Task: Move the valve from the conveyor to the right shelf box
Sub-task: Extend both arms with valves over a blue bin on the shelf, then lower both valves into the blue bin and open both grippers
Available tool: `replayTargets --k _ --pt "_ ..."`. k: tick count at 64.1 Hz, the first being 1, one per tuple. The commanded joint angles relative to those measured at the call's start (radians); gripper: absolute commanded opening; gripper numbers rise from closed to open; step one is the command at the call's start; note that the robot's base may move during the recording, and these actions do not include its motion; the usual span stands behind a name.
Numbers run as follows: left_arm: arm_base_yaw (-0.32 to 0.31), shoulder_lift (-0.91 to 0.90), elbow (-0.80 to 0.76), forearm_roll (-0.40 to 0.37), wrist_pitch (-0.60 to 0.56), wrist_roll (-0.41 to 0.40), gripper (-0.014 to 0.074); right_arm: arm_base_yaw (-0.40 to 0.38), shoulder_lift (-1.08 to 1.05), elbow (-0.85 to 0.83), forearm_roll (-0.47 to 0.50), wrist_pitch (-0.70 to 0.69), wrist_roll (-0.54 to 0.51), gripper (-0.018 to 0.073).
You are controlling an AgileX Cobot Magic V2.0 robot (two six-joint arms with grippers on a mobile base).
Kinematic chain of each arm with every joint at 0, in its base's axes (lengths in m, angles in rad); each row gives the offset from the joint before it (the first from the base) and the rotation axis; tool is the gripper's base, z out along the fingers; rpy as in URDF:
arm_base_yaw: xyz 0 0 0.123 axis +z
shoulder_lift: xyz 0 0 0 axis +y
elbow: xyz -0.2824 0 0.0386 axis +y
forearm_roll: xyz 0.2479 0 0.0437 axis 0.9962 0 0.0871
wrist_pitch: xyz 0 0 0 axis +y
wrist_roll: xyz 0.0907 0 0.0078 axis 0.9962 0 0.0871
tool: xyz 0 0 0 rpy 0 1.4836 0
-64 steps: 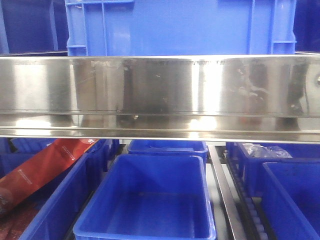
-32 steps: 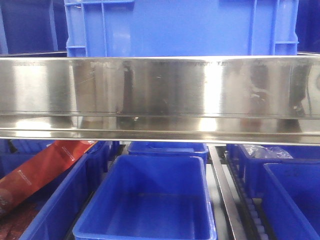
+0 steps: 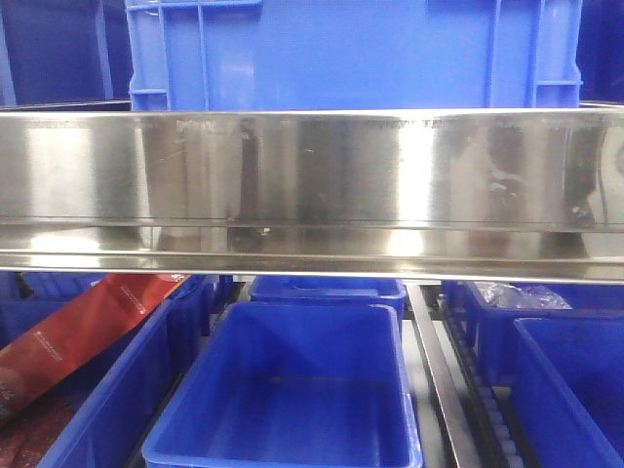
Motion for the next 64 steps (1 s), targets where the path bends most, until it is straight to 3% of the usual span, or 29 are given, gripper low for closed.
replayTargets --k 1,24,29,34,41,48,58,64 --pt "-0.005 -0.006 -0.009 -0.006 -0.057 -0.007 -0.0111 0.0 -0.01 -0.008 -0.003 -0.083 -0.006 -0.0162" --pt "-0.01 -0.003 -0.014 -0.006 -0.093 -0.007 -0.0111 0.0 -0.003 -0.031 -0.003 -0.097 -0.006 -0.0162" --pt "-0.064 0.025 -0.039 -0.003 -0.096 -0.007 -0.0111 0.004 0.02 -0.084 -0.003 -0.097 -0.006 -0.0162" --pt "-0.172 0.079 -0.084 0.022 -0.098 -0.007 -0.0111 0.026 0.066 -0.159 -0.003 -0.096 -0.007 -0.0162" --pt "-0.307 0.199 -0.198 0.057 -0.096 -0.007 -0.0111 0.076 0.161 -0.282 -0.004 -0.091 -0.034 -0.0162" --pt "-0.379 0.348 -0.362 0.035 -0.086 -0.007 -0.0111 0.137 0.278 -0.42 -0.004 -0.082 -0.049 -0.0162" --pt "-0.406 0.584 -0.666 -0.044 0.013 -0.007 -0.0111 0.217 0.459 -0.612 -0.004 -0.043 -0.049 -0.0162" --pt "-0.408 0.738 -0.851 -0.068 0.128 -0.007 -0.0111 0.245 0.572 -0.711 -0.004 -0.001 -0.049 -0.0162"
